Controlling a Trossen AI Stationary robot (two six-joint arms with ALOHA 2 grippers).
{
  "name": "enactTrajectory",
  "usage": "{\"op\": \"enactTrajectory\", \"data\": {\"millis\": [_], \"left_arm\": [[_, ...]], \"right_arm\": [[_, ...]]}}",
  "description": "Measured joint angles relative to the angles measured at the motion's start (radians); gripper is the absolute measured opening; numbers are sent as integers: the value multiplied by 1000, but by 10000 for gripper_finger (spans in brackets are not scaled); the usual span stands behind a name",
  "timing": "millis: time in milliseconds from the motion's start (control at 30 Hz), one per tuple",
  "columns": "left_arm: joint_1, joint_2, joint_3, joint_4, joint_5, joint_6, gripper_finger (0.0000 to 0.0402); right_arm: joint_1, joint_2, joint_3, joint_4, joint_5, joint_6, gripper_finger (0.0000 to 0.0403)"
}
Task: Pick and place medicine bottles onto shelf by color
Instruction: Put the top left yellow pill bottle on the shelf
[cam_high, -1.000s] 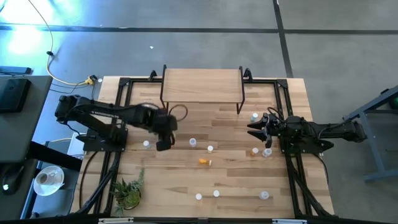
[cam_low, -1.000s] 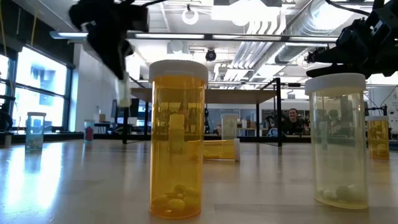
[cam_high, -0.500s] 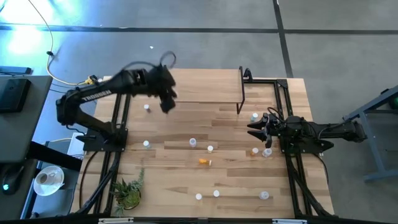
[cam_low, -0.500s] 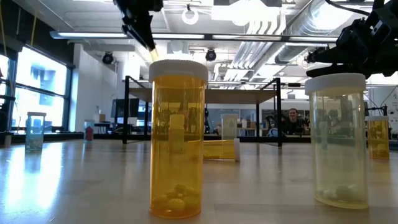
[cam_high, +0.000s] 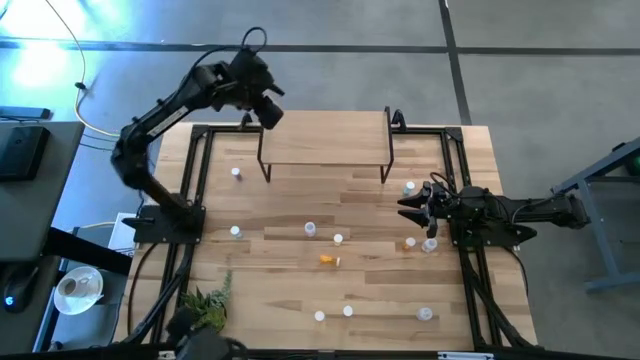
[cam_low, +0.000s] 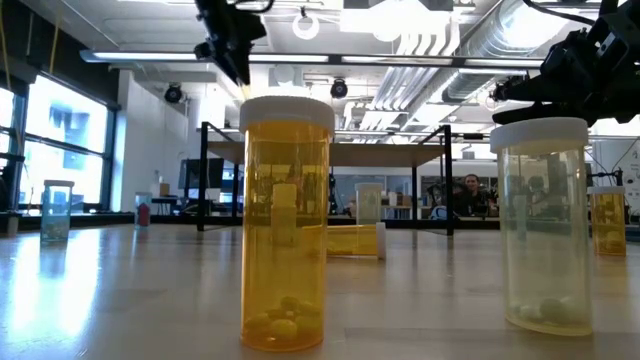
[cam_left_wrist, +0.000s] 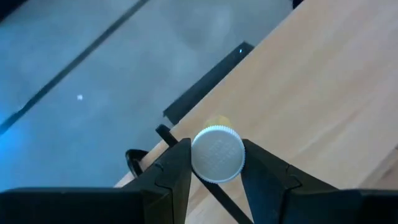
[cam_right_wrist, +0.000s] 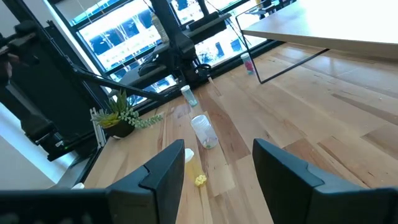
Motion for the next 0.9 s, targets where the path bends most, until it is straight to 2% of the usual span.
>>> {"op": "enactTrajectory", "data": {"millis": [133, 267, 567, 900], "left_arm": [[25, 96, 93, -89, 62, -5, 113], [28, 168, 149, -138, 59, -26, 113], [28, 266, 156, -149, 62, -42, 113], [28, 322, 156, -149, 50, -64, 113]], "right_arm": [[0, 0, 0, 0, 0, 0, 181], [0, 0, 0, 0, 0, 0, 181], [0, 0, 0, 0, 0, 0, 181], [0, 0, 0, 0, 0, 0, 181]]}}
